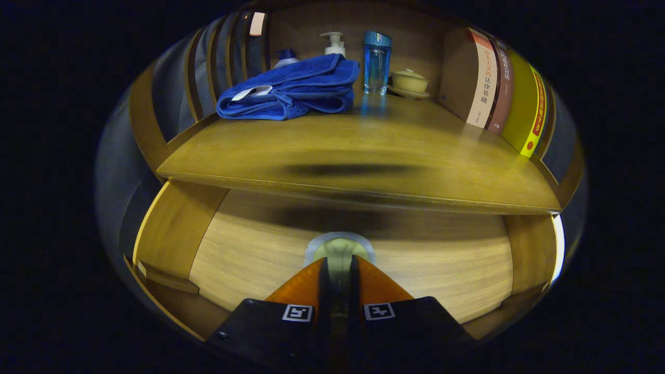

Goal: Pull open the drawer, take out the items inside it, and place them on the countertop above the cabinet.

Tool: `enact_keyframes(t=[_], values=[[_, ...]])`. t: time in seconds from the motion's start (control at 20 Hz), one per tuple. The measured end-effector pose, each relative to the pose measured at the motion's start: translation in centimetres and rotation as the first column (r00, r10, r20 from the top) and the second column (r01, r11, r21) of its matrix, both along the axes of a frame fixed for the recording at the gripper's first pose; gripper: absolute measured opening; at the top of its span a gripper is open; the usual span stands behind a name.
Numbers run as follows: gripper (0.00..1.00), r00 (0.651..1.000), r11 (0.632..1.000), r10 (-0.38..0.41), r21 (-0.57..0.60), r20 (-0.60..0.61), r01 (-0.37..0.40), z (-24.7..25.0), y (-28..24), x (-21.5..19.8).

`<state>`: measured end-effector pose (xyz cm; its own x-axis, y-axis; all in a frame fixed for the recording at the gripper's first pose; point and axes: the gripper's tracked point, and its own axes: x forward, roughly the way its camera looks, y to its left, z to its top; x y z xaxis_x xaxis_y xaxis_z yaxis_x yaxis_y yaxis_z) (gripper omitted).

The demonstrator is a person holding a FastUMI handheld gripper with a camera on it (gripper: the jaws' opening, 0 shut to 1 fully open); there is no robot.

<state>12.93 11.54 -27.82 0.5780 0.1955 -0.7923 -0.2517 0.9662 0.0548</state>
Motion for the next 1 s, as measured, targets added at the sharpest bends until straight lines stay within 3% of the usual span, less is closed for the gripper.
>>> enact_keyframes(t=[0.05,0.75,1.0], values=[[0.19,1.000,1.000,-0.014,0.007,0.004,0.014,0.1,-0.1,0.0],[0.18,0.977,0.995,-0.007,0.103,0.212,-0.015,8.4,-0.2,-1.2],[0.18,0.927,0.994,-0.048,0.108,0.372,0.008,11.2,-1.1,-1.7]])
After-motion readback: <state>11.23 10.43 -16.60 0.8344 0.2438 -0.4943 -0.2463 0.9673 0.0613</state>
